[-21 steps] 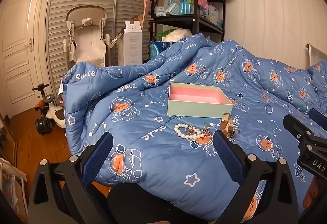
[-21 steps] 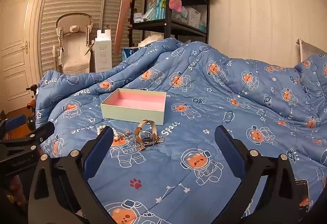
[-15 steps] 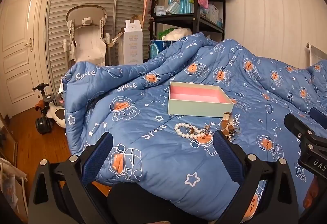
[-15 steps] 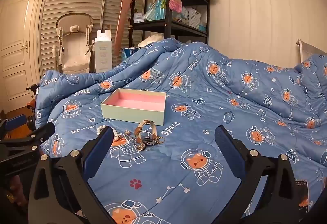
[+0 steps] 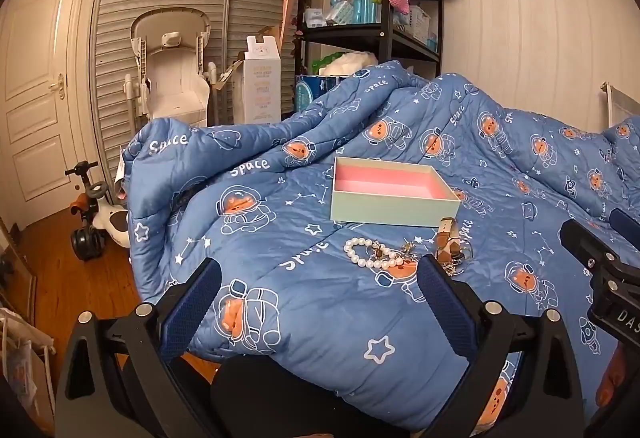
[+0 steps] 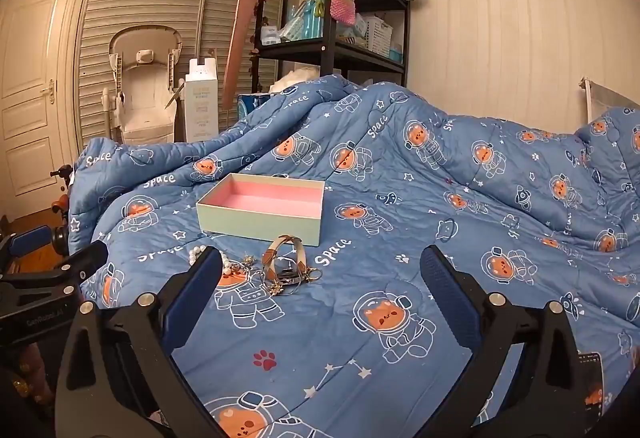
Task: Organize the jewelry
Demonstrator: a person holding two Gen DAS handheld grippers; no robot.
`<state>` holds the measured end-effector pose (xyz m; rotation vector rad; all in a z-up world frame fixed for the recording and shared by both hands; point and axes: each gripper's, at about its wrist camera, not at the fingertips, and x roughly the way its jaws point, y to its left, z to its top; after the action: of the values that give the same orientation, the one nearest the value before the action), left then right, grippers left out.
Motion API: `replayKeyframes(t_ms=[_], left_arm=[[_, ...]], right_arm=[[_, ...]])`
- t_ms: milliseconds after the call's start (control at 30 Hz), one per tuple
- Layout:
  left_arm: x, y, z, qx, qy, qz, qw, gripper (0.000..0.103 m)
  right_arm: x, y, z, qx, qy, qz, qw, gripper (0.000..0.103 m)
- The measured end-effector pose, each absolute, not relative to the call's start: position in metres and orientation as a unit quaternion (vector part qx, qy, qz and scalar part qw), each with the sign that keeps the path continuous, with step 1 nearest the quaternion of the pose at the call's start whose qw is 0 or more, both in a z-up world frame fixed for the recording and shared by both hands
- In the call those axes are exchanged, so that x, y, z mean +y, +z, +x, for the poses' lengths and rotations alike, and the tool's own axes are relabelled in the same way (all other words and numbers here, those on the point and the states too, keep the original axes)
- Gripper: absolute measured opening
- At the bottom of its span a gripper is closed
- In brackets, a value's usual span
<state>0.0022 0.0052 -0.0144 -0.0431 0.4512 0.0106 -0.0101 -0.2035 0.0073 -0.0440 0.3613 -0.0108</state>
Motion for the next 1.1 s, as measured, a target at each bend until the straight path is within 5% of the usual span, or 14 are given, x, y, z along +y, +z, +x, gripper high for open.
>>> replayKeyframes(t_ms=[1100], left_arm=[[0.0034, -0.0126, 0.0051, 0.235, 0.007, -0.019, 0.972, 0.096]], right_arm=[[-0.2053, 0.0071, -0.0096, 0.186, -0.007, -0.021, 0.982, 0.098]])
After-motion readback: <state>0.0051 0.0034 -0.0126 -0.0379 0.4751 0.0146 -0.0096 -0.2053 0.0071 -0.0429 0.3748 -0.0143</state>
